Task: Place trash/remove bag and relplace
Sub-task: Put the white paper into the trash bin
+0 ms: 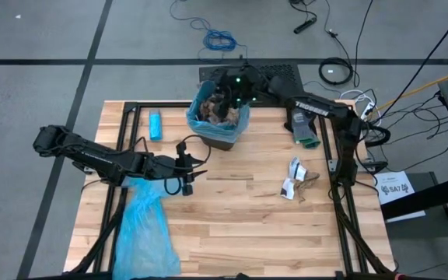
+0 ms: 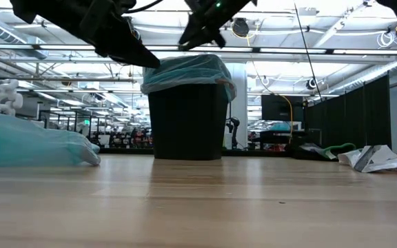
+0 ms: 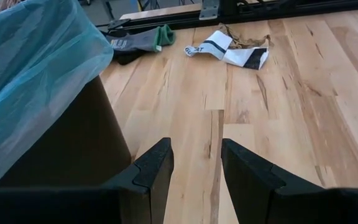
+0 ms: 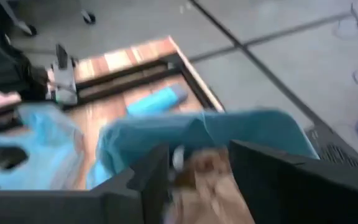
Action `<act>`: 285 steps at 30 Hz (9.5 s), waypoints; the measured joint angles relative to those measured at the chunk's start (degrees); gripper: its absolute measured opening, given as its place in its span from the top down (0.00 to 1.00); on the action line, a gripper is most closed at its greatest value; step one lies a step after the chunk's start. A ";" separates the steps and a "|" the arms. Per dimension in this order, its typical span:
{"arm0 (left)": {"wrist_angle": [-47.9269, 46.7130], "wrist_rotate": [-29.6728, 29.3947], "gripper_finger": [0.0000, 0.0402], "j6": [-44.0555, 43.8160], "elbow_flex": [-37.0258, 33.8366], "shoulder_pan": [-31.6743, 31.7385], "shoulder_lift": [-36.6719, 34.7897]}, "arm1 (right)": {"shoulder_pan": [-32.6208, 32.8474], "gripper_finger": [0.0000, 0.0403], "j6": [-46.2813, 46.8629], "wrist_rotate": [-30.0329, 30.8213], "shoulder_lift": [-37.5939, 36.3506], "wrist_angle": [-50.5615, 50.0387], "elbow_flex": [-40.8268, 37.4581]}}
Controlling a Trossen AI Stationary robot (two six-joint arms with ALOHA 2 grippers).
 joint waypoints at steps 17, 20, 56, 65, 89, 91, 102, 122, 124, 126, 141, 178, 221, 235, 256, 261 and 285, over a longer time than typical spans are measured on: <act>1.09 0.00 0.65 -1.52 -0.04 0.00 0.00 | 11.44 0.68 15.42 14.10 -14.76 -47.42 -4.92; 1.07 0.00 0.65 -1.54 -0.04 0.00 0.00 | 16.68 0.68 22.97 18.92 -20.54 -49.60 -13.58; 0.96 0.00 0.65 -2.99 -0.04 -0.07 0.00 | 31.22 0.23 77.18 13.60 -51.30 -32.39 -72.30; 0.92 0.00 0.65 -3.01 -0.04 -0.07 0.00 | 31.22 0.25 93.37 14.32 -46.25 -31.46 -72.30; 0.87 0.02 0.65 -3.02 -0.04 -0.07 0.00 | 28.86 0.39 99.08 11.33 -27.10 -14.32 -72.26; 0.88 0.02 0.65 -3.03 -0.04 -0.07 0.00 | 28.87 0.48 98.69 11.36 -27.15 -14.39 -72.26; 0.88 0.02 0.65 -3.03 -0.04 -0.07 0.00 | 28.88 0.98 90.65 14.45 -27.84 -12.72 -72.26; 0.91 0.02 0.65 -2.98 -0.04 -0.07 0.00 | 26.55 0.99 72.52 15.97 -33.65 -6.23 -72.26; 0.90 0.02 0.65 -2.98 -0.04 -0.07 0.00 | 25.26 0.96 69.82 15.48 -34.84 -4.49 -72.26; 0.91 0.02 0.65 -2.98 -0.04 -0.07 0.00 | 23.88 0.91 66.80 13.39 -35.46 -1.98 -72.24; 0.90 0.02 0.65 -2.94 -0.04 -0.07 0.00 | 16.84 0.40 62.03 9.73 -33.07 0.06 -72.21; 0.94 0.02 0.65 -2.96 -0.04 -0.07 0.02 | 16.31 1.00 45.48 10.14 -29.76 -16.34 -35.82; 13.93 9.20 0.65 -1.48 -0.04 -0.07 0.02 | -0.38 0.64 15.06 1.11 -13.58 1.93 -16.52; 10.85 9.20 0.65 -1.48 -0.02 -0.07 0.04 | 16.89 0.66 40.60 18.26 -29.18 -46.08 -20.64; 11.45 9.18 0.65 -1.50 -0.02 -0.08 0.04 | 45.45 0.65 98.65 14.57 -36.44 -3.78 -76.49; 11.41 9.18 0.65 -1.48 -0.02 -0.08 0.04 | 45.47 0.69 98.82 14.51 -35.18 1.09 -79.70; 11.13 9.16 0.65 -1.45 -0.02 -0.09 0.04 | 42.26 1.00 77.32 28.34 -37.83 -42.12 -36.96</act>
